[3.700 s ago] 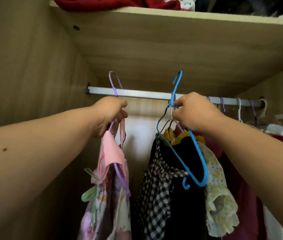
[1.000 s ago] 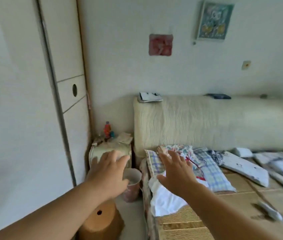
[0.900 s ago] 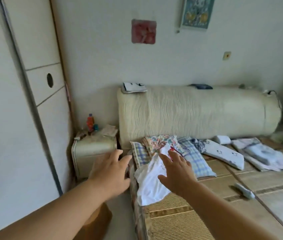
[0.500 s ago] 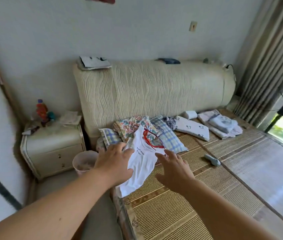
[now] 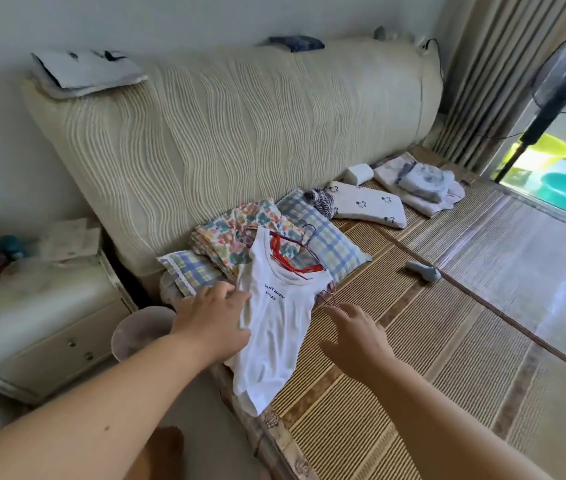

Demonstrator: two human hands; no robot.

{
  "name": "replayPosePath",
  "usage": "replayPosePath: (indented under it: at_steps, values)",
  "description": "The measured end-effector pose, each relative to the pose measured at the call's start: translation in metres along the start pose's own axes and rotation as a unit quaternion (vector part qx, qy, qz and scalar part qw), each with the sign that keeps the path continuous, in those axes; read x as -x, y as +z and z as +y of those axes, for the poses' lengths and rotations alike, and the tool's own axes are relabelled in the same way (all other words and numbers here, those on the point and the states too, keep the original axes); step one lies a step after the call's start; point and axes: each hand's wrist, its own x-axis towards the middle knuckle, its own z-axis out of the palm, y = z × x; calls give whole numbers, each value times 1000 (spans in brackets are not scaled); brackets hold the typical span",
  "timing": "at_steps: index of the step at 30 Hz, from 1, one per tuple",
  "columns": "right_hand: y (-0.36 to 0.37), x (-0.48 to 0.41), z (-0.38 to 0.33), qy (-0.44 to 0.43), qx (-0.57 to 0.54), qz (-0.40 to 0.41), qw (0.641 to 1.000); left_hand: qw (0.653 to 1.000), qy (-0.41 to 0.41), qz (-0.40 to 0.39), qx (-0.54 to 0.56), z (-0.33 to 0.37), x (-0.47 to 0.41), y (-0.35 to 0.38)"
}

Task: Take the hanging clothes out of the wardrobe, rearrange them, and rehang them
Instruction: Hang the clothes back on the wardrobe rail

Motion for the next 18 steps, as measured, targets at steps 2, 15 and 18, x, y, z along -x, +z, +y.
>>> replayPosePath:
  at_steps: [2,15,18]
  values:
    - [6,-29,5,16,-11,-1,1000,1000,6,-21,5,-5,-32,7]
    - [13,-214,6,66,-14,-46,997,994,22,-108,19,-30,-226,28]
    - [26,-248,4,83,-21,-44,995,992,55,-113,-28,-35,-272,40]
